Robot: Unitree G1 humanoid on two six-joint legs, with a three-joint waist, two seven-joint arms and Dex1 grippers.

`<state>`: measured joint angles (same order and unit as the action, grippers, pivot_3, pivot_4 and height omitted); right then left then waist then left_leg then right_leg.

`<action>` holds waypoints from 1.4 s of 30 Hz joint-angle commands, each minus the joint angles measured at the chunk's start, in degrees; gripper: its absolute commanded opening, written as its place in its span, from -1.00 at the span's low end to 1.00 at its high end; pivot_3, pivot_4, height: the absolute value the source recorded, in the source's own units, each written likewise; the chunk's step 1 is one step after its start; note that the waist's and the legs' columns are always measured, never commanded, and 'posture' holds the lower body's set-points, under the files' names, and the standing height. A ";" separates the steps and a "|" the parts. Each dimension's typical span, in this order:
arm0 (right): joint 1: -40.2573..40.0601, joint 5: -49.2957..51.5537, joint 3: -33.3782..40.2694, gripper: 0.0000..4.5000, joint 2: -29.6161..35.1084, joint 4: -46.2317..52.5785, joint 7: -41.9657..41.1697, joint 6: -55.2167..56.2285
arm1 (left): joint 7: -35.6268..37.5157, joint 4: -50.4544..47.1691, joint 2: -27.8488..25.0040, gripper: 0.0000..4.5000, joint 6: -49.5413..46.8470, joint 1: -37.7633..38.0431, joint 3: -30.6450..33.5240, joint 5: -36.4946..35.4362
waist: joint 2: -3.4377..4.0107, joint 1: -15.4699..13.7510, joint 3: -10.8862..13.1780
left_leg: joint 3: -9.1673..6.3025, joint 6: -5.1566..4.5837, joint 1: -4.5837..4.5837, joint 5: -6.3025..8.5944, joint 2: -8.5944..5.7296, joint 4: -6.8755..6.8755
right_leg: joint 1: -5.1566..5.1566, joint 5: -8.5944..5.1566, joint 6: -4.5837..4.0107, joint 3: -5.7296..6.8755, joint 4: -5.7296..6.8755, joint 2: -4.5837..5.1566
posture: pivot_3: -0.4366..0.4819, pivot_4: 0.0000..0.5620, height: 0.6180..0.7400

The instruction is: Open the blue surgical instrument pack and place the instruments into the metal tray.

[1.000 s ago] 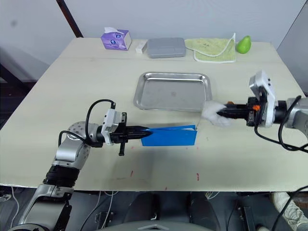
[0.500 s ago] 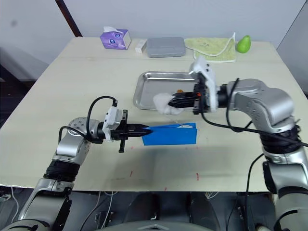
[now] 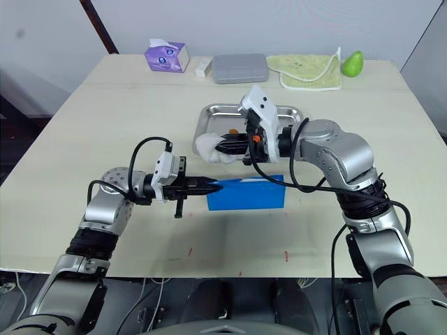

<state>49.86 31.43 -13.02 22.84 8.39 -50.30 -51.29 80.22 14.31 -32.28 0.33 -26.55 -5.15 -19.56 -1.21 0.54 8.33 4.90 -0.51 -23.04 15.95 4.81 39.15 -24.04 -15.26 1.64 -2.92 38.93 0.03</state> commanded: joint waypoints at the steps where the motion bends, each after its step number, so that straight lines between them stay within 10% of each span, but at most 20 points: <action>1: -2.13 2.57 1.21 -0.98 2.41 6.53 -3.21 0.58 | 0.26 0.59 0.15 -1.00 0.45 0.67 -1.45 1.23 | 0.00 -0.20 0.00 | 0.00 0.00 0.00 0.00 0.00 0.00 | 0.01 0.00 0.00 0.00 -0.01 0.01 | -0.05 -0.47 1.00; 12: -9.27 -6.88 -13.49 -0.98 12.22 13.52 -11.53 7.23 | 1.22 4.32 0.52 -1.00 3.40 -0.13 -1.31 1.61 | 0.08 0.30 -0.05 | -0.02 -0.01 0.15 0.00 0.01 -0.02 | 0.07 -0.02 -0.02 -0.04 0.04 -0.06 | -0.05 -0.47 1.00; 22: -13.21 -5.79 -10.03 0.93 12.13 16.09 -13.83 11.00 | 3.02 6.08 0.95 -1.00 6.34 -0.94 -2.02 2.07 | 0.06 0.03 -0.05 | 0.00 0.00 0.09 0.00 0.00 0.00 | 0.08 -0.01 -0.01 -0.02 -0.02 -0.02 | -0.05 -0.47 1.00; 34: -28.22 4.86 15.40 0.93 21.41 20.25 -12.42 11.71 | 6.97 11.40 1.75 -1.00 14.43 -2.41 -0.89 1.39 | 0.05 -0.23 -0.04 | -0.05 0.00 0.11 0.00 0.00 0.00 | 0.15 -0.01 -0.01 0.01 -0.05 -0.02 | -0.05 -0.47 1.00; 42: -31.80 -2.15 11.67 0.93 20.27 12.56 -11.89 20.64 | 7.37 11.35 1.92 -1.00 14.40 -3.08 -0.94 1.07 | 0.05 0.14 -0.04 | -0.02 -0.01 0.16 0.01 0.00 -0.02 | 0.17 -0.01 0.00 -0.06 -0.05 -0.06 | -0.05 -0.47 1.00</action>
<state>17.70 30.24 -0.53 43.83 21.85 -61.96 -33.60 86.52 25.47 -30.12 15.10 -29.90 -4.94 -19.64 -1.16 0.69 8.29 4.88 -0.52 -22.88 15.96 4.81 39.13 -23.88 -15.27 1.65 -2.99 38.88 -0.02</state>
